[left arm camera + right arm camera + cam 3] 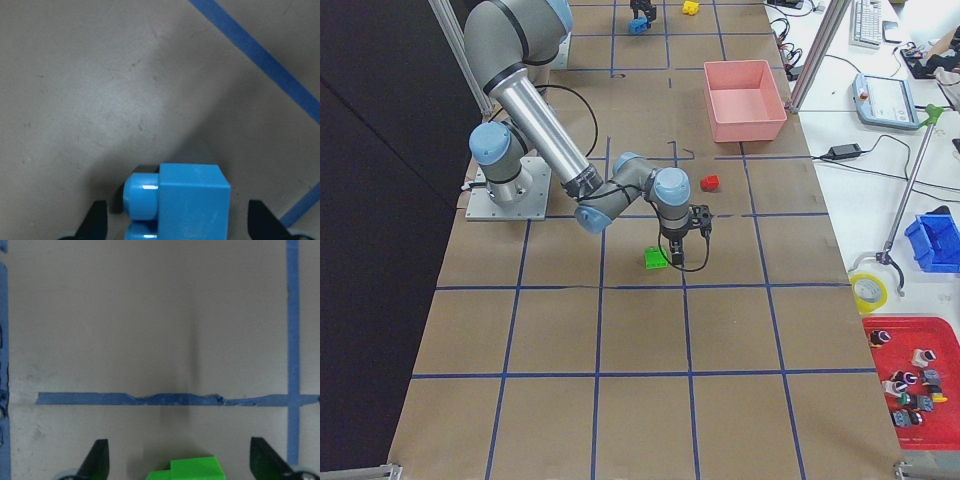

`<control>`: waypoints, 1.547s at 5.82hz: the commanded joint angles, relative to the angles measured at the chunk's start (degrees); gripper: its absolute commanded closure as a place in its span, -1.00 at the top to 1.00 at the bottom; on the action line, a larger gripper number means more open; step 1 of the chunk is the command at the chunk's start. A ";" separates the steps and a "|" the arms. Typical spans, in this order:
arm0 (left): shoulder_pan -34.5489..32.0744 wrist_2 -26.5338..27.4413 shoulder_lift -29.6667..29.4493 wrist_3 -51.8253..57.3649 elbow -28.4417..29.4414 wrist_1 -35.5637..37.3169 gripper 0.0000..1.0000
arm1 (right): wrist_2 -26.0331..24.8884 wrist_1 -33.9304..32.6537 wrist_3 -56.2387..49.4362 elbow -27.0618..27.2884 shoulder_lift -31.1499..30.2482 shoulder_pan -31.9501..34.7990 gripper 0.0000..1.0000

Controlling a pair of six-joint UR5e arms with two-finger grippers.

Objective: Put all blocks into box

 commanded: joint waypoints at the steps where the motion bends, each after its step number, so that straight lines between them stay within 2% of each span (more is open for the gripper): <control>1: 0.05 -0.09 -0.15 0.44 0.09 0.09 0.03 | -3.65 -0.18 -3.03 0.69 1.05 -0.01 0.94; 3: 0.05 -0.61 0.28 0.62 0.87 -0.34 -0.49 | -7.11 0.17 -3.21 0.69 1.05 -1.50 0.92; 5: -0.73 -2.71 1.60 0.62 6.64 -3.57 -0.62 | -7.30 0.61 -3.13 0.78 0.96 -1.50 0.93; 6: -1.35 -3.94 1.95 0.71 13.81 -11.87 -0.63 | -7.21 0.70 -3.13 0.95 1.05 -1.50 0.93; 7: -4.05 -5.35 2.22 0.71 23.72 -23.43 -0.72 | -7.21 1.14 -3.13 1.04 1.14 -1.50 0.93; 8: -7.65 -5.27 1.52 1.49 33.48 -31.12 -0.72 | -7.29 1.84 -3.13 1.04 1.05 -1.50 0.93; 9: -12.90 -5.19 0.21 1.67 40.80 -36.59 -0.72 | -7.30 2.45 -3.04 1.04 1.05 -1.50 0.92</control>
